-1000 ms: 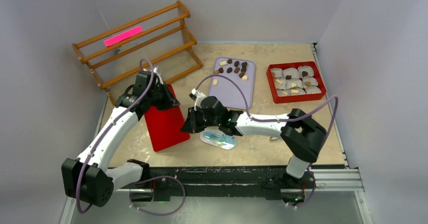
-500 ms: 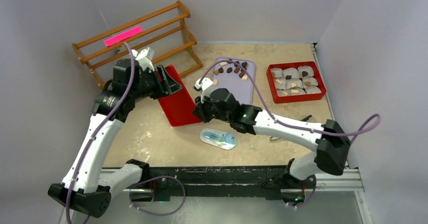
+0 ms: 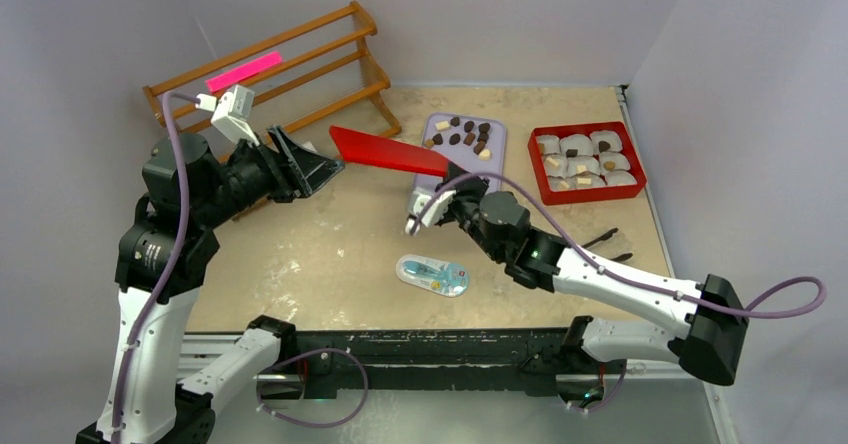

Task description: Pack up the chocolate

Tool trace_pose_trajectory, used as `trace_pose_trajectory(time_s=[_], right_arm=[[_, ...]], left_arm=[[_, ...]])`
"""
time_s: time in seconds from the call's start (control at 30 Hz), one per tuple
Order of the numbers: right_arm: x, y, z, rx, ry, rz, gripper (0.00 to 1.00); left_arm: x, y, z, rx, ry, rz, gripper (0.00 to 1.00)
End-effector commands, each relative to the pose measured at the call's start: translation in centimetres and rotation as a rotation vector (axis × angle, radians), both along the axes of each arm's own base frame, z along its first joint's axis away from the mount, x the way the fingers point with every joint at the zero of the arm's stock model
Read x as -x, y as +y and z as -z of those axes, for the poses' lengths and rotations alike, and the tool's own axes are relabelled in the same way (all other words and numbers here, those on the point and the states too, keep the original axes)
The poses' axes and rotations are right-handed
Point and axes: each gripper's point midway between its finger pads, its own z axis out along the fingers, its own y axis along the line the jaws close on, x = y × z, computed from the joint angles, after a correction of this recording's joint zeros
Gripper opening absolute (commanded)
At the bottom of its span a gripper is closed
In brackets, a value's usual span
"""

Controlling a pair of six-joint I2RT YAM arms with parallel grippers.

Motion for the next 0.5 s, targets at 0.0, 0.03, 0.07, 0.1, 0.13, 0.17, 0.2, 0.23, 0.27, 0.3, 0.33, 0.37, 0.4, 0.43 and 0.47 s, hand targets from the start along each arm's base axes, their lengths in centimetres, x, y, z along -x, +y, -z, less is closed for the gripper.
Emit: trace_pose_trajectory(time_s=[0.0, 0.03, 0.07, 0.1, 0.13, 0.17, 0.2, 0.23, 0.27, 0.3, 0.33, 0.37, 0.4, 0.43, 0.47], right_arm=[[0.6, -1.5, -6.7, 0.112, -0.410, -0.008, 0.00], [0.7, -1.9, -7.3, 0.110, -0.442, 0.006, 0.00], [0.9, -2.0, -7.7, 0.109, -0.463, 0.002, 0.00], [1.1, -2.1, -8.0, 0.104, -0.474, -0.007, 0.00], [1.3, -2.1, -8.2, 0.103, -0.476, -0.015, 0.00], [1.4, -2.2, -8.1, 0.107, -0.476, -0.022, 0.00], [1.5, -2.3, -8.2, 0.113, -0.480, -0.021, 0.00], [1.5, -2.5, -8.4, 0.118, -0.488, -0.012, 0.00], [1.5, -2.8, -8.4, 0.124, -0.500, -0.002, 0.00], [1.7, -3.0, -8.7, 0.117, -0.517, 0.004, 0.00], [1.8, -3.3, -9.0, 0.114, -0.529, 0.010, 0.00], [1.9, -3.4, -9.1, 0.115, -0.536, 0.013, 0.00], [2.0, -3.5, -9.1, 0.115, -0.537, 0.011, 0.00], [2.0, -3.6, -9.1, 0.115, -0.534, 0.011, 0.00], [2.1, -3.7, -9.2, 0.113, -0.536, 0.008, 0.00]], left_arm=[[0.1, -0.3, -0.8, 0.164, 0.103, -0.059, 0.58], [0.1, -0.6, -0.6, 0.190, 0.122, -0.052, 0.59], [0.1, -0.9, -0.3, 0.209, 0.145, -0.043, 0.60], [0.0, -1.2, 0.1, 0.225, 0.166, -0.035, 0.61], [-0.1, -1.5, 0.5, 0.237, 0.185, -0.025, 0.61], [-0.3, -1.7, 0.9, 0.245, 0.203, -0.019, 0.62], [-0.5, -1.9, 1.4, 0.248, 0.219, -0.016, 0.62], [-0.6, -1.9, 1.8, 0.247, 0.233, -0.019, 0.63], [-0.8, -1.9, 2.2, 0.245, 0.242, -0.023, 0.63], [-1.0, -1.9, 2.6, 0.241, 0.252, -0.032, 0.64], [-1.2, -1.9, 2.9, 0.239, 0.258, -0.036, 0.65], [-1.3, -1.9, 3.1, 0.241, 0.265, -0.037, 0.65], [-1.5, -2.1, 3.2, 0.247, 0.270, -0.032, 0.65], [-1.7, -2.2, 3.3, 0.253, 0.272, -0.028, 0.66], [-1.9, -2.3, 3.5, 0.257, 0.277, -0.029, 0.66]])
